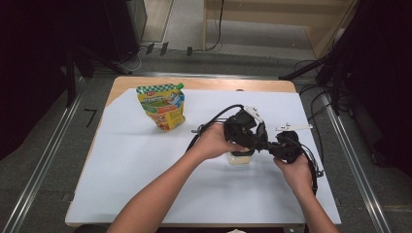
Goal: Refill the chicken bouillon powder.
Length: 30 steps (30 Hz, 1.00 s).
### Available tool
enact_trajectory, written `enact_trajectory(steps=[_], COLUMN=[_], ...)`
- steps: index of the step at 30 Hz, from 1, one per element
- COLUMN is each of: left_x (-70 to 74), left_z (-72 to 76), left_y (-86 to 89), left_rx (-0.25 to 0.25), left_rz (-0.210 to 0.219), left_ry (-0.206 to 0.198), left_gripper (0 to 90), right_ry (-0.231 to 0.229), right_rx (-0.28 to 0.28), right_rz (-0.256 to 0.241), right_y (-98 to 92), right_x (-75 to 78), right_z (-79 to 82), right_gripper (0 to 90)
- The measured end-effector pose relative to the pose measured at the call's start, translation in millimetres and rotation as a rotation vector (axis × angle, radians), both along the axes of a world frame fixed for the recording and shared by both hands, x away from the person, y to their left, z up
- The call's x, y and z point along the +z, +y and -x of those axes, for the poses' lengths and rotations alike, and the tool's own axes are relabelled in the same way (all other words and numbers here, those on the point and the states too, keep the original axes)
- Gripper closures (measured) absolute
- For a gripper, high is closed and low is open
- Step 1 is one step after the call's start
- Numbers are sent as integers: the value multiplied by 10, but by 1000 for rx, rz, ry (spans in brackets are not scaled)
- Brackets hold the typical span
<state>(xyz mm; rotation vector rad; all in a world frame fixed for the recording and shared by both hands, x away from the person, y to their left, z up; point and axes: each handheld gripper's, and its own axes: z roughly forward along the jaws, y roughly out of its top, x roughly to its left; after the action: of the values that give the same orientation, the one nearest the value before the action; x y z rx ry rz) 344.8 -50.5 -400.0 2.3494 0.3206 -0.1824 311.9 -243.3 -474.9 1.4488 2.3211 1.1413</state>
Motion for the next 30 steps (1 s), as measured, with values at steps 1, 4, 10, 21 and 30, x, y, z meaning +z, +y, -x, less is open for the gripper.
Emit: enact_trajectory(steps=[1, 4, 10, 21, 30], left_x=[3, 35, 99, 53, 26], left_z=[3, -2, 25, 2, 56], left_y=[8, 60, 228, 658, 920], left_rx=[0, 6, 22, 78, 143], left_rz=[6, 18, 21, 32, 3], left_ry=[6, 24, 32, 82, 119], left_gripper=[721, 700, 661, 565, 504], right_ry=[-4, -18, -33, -38, -24], right_rx=[1, 6, 6, 46, 105], right_rz=[-4, -10, -21, -33, -79], right_y=[-2, -13, -56, -7, 165], right_x=[-3, 1, 69, 213, 227], right_z=[1, 9, 117, 498, 728], right_gripper=[900, 900, 898, 818, 697])
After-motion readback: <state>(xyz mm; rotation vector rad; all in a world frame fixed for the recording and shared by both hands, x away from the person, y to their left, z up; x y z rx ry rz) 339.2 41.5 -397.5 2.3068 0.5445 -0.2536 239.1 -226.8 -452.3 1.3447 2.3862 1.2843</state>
